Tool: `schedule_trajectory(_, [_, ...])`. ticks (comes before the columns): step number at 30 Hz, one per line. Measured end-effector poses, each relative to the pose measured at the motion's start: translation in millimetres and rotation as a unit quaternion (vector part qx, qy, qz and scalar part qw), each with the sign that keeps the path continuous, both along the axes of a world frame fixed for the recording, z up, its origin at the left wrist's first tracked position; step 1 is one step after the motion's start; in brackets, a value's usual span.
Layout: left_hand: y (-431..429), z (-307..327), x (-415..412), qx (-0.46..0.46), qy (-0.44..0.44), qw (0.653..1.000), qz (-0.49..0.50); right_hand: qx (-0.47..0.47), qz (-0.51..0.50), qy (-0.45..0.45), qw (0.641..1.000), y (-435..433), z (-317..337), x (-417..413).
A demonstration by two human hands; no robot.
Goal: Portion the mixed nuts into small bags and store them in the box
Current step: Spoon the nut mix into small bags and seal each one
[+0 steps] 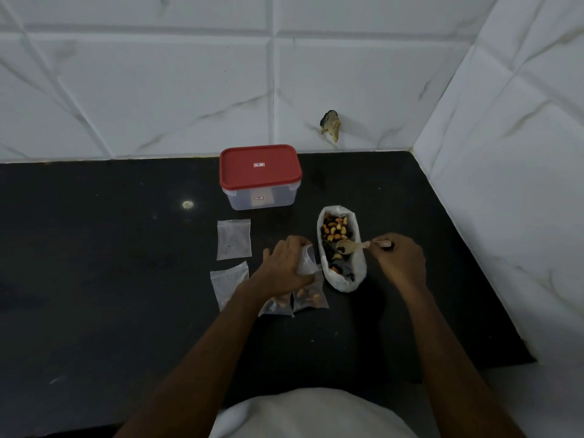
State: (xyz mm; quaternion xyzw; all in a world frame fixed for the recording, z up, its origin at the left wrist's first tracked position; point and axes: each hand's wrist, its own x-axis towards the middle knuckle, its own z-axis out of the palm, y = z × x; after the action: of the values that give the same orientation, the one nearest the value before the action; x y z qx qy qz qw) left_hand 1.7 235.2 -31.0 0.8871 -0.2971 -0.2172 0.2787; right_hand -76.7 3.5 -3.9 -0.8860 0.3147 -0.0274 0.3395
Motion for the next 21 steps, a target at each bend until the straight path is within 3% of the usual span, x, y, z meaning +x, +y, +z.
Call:
schedule_trajectory(5, [-3.2, -1.2, 5.5, -0.004, -0.038, 0.999, 0.008, -0.023, -0.021, -0.084, 0.996, 3.3, 3.1, -2.1])
schedule_trajectory(15, [-17.7, -3.1, 16.9, 0.035, -0.079, 0.995, 0.048, -0.087, -0.011, -0.072, 0.994, 1.5, 4.9, 18.3])
schedule_trajectory(21, [-24.1, -9.7, 21.2, 0.016, -0.038, 0.997, 0.065, -0.112, 0.015, -0.045, 0.993, -2.4, 1.0, 25.5])
